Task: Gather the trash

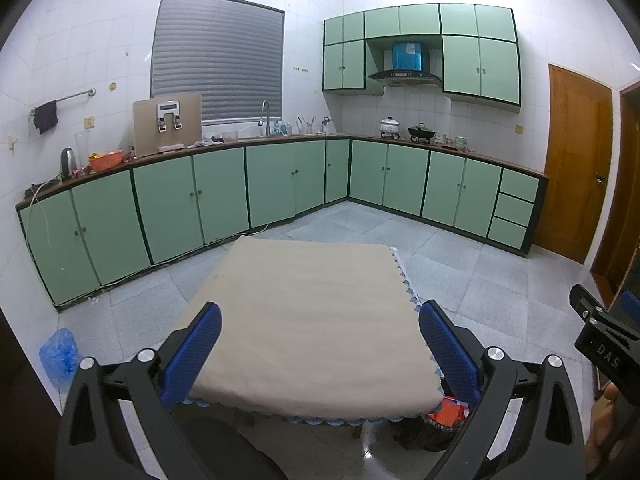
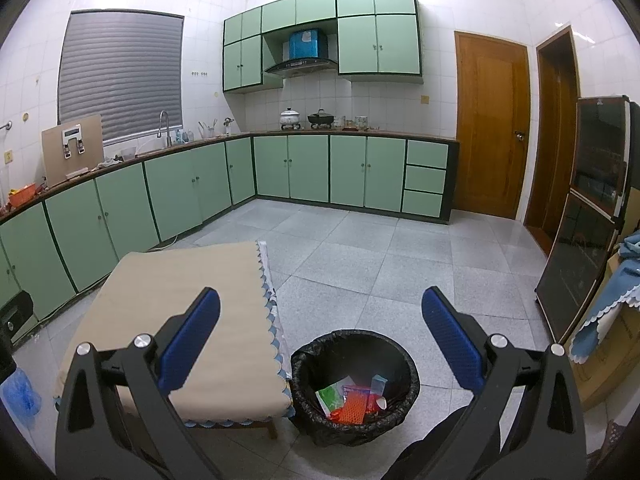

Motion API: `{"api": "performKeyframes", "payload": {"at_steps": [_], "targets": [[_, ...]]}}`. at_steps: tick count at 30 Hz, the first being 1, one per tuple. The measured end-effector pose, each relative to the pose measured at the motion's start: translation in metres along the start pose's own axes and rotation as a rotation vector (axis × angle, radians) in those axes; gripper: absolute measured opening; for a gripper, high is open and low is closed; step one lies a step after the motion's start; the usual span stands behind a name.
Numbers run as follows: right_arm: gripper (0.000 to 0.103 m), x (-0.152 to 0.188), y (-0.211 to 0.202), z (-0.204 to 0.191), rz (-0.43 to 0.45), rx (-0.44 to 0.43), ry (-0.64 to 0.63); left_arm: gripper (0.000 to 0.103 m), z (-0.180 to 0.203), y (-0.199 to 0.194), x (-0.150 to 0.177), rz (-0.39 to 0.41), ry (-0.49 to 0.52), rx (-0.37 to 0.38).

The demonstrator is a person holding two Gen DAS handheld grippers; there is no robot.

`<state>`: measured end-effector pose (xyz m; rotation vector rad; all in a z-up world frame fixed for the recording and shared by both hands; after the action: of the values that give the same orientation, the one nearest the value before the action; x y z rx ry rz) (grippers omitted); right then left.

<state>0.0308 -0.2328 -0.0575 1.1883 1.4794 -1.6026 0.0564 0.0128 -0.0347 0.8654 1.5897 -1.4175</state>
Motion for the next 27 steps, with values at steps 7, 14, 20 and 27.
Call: {"api": "performKeyframes", "payload": {"at_steps": [7, 14, 20, 27], "targets": [[0.098, 0.0008, 0.0005, -0.0003, 0.003, -0.001, 0.006, 0.097, -0.0025, -0.0020, -0.0010, 0.008, 0.000, -0.001], [0.098, 0.0008, 0.0000, -0.0011, 0.004, -0.002, 0.008, 0.097, -0.0033, -0.0024, -0.0027, 0.009, -0.003, 0.000], [0.098, 0.0011, -0.0006, -0.0014, 0.006, -0.001, 0.010, 0.097, -0.0034, -0.0022, -0.0022, 0.008, -0.003, 0.000], [0.098, 0.0005, -0.0006, -0.0008, 0.006, -0.001, 0.009, 0.097, -0.0033, -0.0039, -0.0023, 0.007, -0.002, 0.000]]}}
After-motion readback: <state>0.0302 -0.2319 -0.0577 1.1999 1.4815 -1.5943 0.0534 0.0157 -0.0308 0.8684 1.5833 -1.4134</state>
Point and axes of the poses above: each gripper's, at about its wrist camera, not at the fingertips, and y roughly the way its jaws point, z to its right, x to its underside, the point moved 6 cm from there along y, roughly the way its jaws point, and after that the axes turned 7 degrees about -x, right-handed, at the moved point
